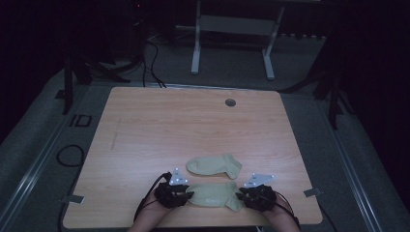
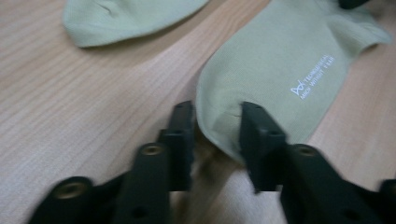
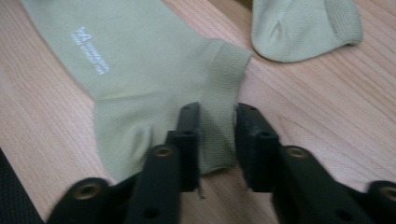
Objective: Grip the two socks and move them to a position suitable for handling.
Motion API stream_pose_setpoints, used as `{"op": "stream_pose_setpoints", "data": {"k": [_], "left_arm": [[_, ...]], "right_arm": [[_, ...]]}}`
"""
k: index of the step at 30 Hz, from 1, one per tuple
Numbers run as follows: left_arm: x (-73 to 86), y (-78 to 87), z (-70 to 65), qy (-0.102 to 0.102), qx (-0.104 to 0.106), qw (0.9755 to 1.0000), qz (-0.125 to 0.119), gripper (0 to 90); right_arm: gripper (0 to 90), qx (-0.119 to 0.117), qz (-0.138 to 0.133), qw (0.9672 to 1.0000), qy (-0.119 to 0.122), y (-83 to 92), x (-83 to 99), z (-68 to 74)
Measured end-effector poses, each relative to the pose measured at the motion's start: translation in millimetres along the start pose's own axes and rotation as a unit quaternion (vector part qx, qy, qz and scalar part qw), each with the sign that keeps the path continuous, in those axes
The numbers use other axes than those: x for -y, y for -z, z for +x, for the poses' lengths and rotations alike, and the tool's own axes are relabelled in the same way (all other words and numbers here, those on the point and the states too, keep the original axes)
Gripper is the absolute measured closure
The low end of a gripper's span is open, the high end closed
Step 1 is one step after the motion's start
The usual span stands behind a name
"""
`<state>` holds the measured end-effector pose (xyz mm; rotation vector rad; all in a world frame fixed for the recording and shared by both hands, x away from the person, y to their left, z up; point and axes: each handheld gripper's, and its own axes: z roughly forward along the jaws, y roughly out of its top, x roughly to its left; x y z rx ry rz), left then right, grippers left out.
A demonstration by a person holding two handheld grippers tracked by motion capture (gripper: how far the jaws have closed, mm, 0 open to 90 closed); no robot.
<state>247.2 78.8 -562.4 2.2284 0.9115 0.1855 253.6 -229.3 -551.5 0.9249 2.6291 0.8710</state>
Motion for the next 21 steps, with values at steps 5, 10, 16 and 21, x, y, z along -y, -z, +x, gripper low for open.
{"op": "stream_pose_setpoints", "data": {"k": [5,10,16,21], "left_arm": [[-1.1,-0.6,-4.1,-0.007,-0.003,1.0,0.002,88.1],[-2.0,2.1,-6.3,-0.008,-0.005,1.0,0.002,88.6],[-8.5,17.9,-4.5,-0.005,-0.01,0.9998,-0.019,88.7],[-25.3,35.3,4.6,-0.002,-0.025,0.9988,-0.042,88.8]], "right_arm": [[83.2,0.013,-0.009,0.9998,0.013,-0.7,1.2,6.6],[84.3,0.011,-0.006,0.9999,0.006,-0.6,0.1,5.8],[84.8,0.003,-0.023,0.9997,0.005,13.0,-7.9,4.9],[84.8,0.009,-0.053,0.9985,0.009,30.0,-27.4,-0.6]]}}
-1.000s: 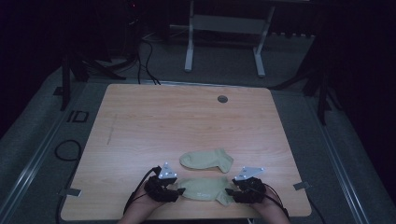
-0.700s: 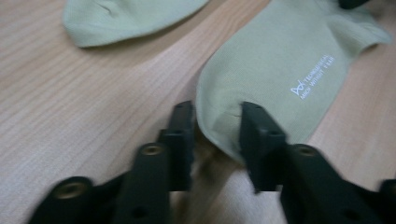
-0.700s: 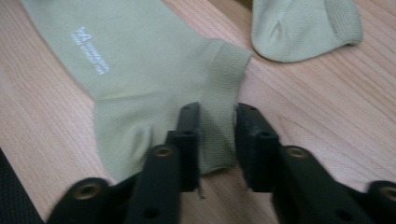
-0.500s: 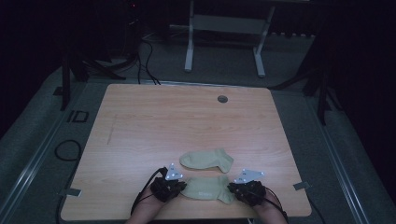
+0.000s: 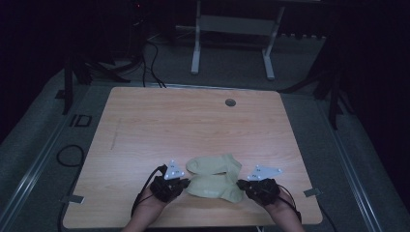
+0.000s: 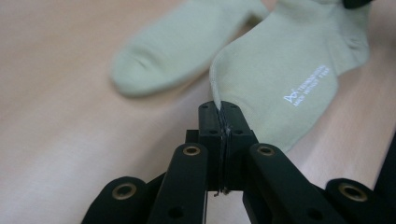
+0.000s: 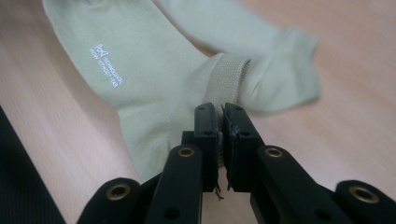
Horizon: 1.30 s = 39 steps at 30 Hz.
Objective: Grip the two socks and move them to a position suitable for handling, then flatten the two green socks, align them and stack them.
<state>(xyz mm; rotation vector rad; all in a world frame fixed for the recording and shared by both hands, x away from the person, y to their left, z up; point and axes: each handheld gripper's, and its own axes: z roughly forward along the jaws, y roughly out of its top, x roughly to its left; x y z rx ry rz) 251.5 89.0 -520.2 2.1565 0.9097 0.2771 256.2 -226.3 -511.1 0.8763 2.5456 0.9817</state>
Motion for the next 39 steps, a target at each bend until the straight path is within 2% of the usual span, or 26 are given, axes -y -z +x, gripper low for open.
{"op": "stream_pose_setpoints", "data": {"k": [4,6,8,9,11,12,13,14,16,20,23,26,28,29,33,36,39], "left_arm": [[-18.4,7.3,11.9,0.003,-0.015,0.9998,-0.013,88.7],[-26.4,7.3,17.2,0.002,-0.025,0.9996,-0.01,88.8],[-32.9,5.7,21.1,0.006,-0.024,0.9996,-0.009,88.7],[-35.7,4.0,21.3,0.0,-0.035,0.9994,-0.007,88.7],[-39.9,-0.6,23.0,-0.001,-0.036,0.9993,-0.002,88.8],[-41.6,-3.5,23.9,-0.006,-0.046,0.9989,0.003,88.8],[-42.2,-6.0,25.0,-0.004,-0.043,0.999,0.004,88.7],[-42.5,-8.8,27.1,-0.003,-0.04,0.9992,0.006,88.7],[-41.7,-16.4,30.4,0.001,-0.045,0.9989,0.008,88.7],[-38.9,-31.6,37.8,0.019,-0.038,0.999,0.016,88.7],[-34.6,-41.8,40.1,0.021,-0.043,0.9986,0.024,88.7],[-30.2,-51.6,43.5,0.033,-0.042,0.9982,0.03,88.6],[-28.6,-56.2,46.3,0.04,-0.039,0.998,0.031,88.5],[-27.8,-58.4,47.1,0.041,-0.043,0.9976,0.034,88.5],[-23.9,-65.3,50.1,0.04,-0.04,0.9973,0.046,88.4],[-22.3,-67.2,52.6,0.049,-0.039,0.9972,0.041,88.3],[-21.6,-68.6,52.6,0.046,-0.044,0.9972,0.039,88.2]], "right_arm": [[84.8,0.009,-0.01,0.9999,0.009,5.6,-20.5,-8.9],[84.7,0.015,-0.011,0.9998,0.012,4.8,-29.8,-15.2],[84.7,0.016,-0.011,0.9997,0.012,3.0,-38.0,-22.1],[84.7,0.02,-0.009,0.9997,0.01,1.7,-41.8,-25.2],[84.7,0.022,-0.008,0.9997,0.005,-1.5,-47.8,-32.7],[84.7,0.024,-0.007,0.9997,0.003,-3.6,-49.9,-36.1],[84.7,0.023,-0.005,0.9997,-0.002,-6.5,-51.8,-40.3],[84.7,0.023,-0.004,0.9997,-0.004,-8.5,-52.3,-42.8],[84.7,0.024,-0.001,0.9996,-0.012,-13.5,-51.8,-48.9],[84.6,0.018,0.01,0.9991,-0.036,-28.9,-44.6,-59.6],[84.6,0.019,0.024,0.9987,-0.04,-41.6,-39.2,-63.4],[84.5,0.021,0.035,0.9982,-0.044,-52.9,-35.3,-67.4],[84.3,0.025,0.04,0.9977,-0.048,-58.8,-33.7,-69.4],[84.1,0.025,0.044,0.9976,-0.047,-62.0,-32.9,-70.5],[83.3,0.023,0.057,0.9968,-0.051,-72.7,-27.8,-72.7],[83.0,0.022,0.051,0.9968,-0.056,-73.7,-26.0,-73.9],[82.7,0.023,0.049,0.9969,-0.056,-74.8,-25.5,-74.5]]}}
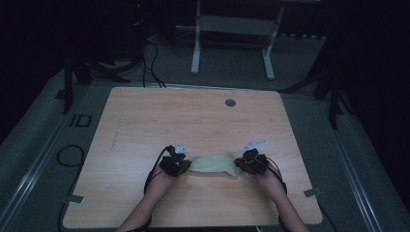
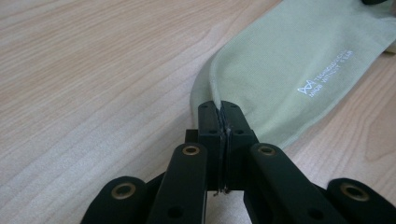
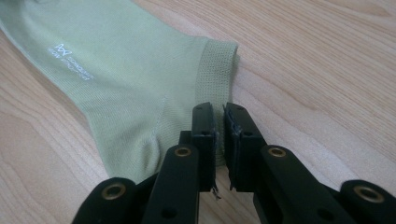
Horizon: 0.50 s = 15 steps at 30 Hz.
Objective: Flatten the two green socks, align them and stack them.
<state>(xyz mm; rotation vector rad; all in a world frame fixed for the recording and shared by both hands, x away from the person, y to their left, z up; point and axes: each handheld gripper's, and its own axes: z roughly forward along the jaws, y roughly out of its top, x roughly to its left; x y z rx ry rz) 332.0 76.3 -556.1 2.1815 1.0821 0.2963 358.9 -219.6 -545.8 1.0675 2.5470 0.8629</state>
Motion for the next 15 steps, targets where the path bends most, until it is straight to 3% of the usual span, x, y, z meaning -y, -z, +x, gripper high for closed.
{"op": "stream_pose_setpoints", "data": {"k": [4,6,9,12,15], "left_arm": [[0.2,-1.2,1.3,0.004,0.007,1.0,0.005,84.5],[-1.2,-0.4,1.3,0.007,0.016,0.9998,0.003,70.8],[-2.6,5.2,-0.5,0.004,0.013,0.9999,-0.008,51.0],[-2.1,12.6,-1.0,0.01,0.019,0.9995,-0.024,50.5],[-1.2,19.6,-2.5,0.008,0.018,0.9992,-0.036,40.1]], "right_arm": [[77.3,-0.007,0.0,1.0,-0.007,-0.9,1.0,-1.2],[68.9,-0.017,0.004,0.9998,-0.008,-0.7,-0.2,-1.9],[57.4,-0.009,0.004,0.9999,0.009,3.7,-3.4,1.4],[53.4,-0.01,-0.002,0.9999,0.012,8.1,-4.8,1.5],[40.3,-0.015,-0.014,0.9998,0.003,17.1,-8.7,-1.3]]}}
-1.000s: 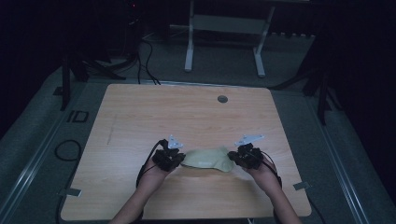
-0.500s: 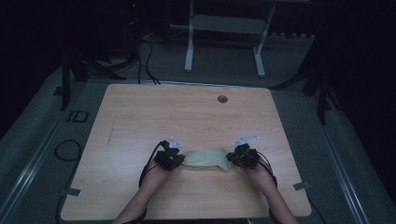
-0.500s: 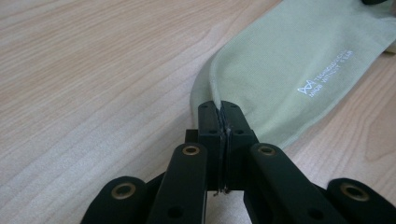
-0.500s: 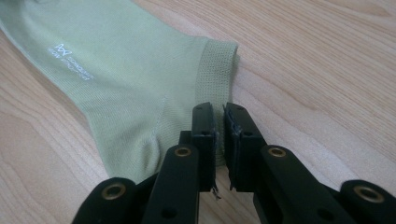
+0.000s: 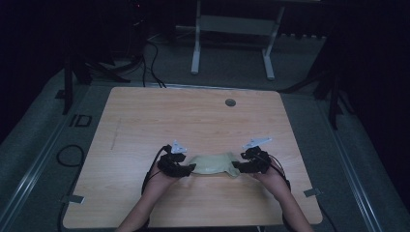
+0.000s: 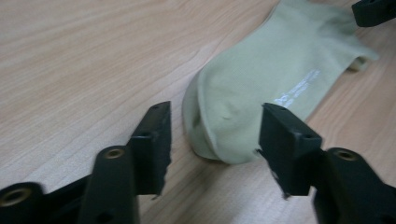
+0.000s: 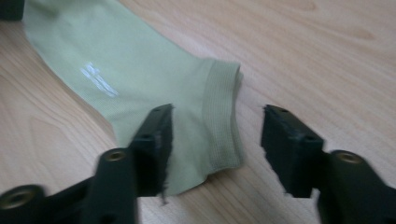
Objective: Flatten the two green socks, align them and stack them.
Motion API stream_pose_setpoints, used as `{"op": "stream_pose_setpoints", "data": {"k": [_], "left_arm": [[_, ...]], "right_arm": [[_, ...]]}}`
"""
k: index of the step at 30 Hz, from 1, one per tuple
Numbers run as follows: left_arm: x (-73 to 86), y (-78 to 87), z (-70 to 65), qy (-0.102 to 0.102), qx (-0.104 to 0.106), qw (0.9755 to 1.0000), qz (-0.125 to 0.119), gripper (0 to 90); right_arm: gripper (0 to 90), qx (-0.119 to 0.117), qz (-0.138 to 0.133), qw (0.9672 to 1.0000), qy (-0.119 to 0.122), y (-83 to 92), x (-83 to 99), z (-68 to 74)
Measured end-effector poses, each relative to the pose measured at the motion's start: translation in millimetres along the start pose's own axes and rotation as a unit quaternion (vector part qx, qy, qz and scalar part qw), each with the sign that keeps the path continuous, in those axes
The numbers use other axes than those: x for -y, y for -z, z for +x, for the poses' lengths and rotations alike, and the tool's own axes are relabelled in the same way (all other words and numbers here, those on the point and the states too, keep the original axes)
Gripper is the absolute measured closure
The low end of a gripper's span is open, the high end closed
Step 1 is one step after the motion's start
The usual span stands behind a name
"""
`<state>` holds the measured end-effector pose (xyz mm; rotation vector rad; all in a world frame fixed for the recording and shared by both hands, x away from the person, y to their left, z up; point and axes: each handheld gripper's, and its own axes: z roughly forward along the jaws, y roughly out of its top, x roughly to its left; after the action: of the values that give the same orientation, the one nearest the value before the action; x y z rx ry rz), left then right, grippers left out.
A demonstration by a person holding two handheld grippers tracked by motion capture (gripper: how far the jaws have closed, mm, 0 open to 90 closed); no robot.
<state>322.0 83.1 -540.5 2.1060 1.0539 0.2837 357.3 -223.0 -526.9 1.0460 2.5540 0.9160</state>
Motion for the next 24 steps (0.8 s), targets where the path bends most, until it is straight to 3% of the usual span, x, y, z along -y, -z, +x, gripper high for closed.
{"op": "stream_pose_setpoints", "data": {"k": [4,6,8,12,18,24], "left_arm": [[0.5,4.6,-0.1,0.003,0.001,1.0,-0.002,24.4],[1.1,6.0,-0.7,0.0,-0.004,1.0,-0.002,14.3],[2.1,8.1,-1.4,0.0,-0.011,0.9999,-0.011,12.5],[3.3,11.4,-1.9,0.005,-0.021,0.9996,-0.017,2.2],[7.4,19.9,-3.2,0.004,-0.04,0.9986,-0.036,2.1],[16.2,24.0,-3.3,0.001,-0.044,0.9986,-0.028,2.1]], "right_arm": [[28.5,-0.012,-0.014,0.9998,-0.009,6.9,-4.5,-0.5],[18.3,-0.026,-0.019,0.9994,-0.011,7.8,-4.7,-0.8],[16.3,-0.036,-0.018,0.9992,-0.008,7.1,-3.3,-0.3],[13.7,-0.023,-0.025,0.9993,-0.012,4.2,1.7,-0.2],[13.7,-0.015,-0.047,0.9984,-0.027,9.0,8.8,-3.8],[13.8,-0.006,-0.05,0.9984,-0.027,11.6,16.6,-4.9]]}}
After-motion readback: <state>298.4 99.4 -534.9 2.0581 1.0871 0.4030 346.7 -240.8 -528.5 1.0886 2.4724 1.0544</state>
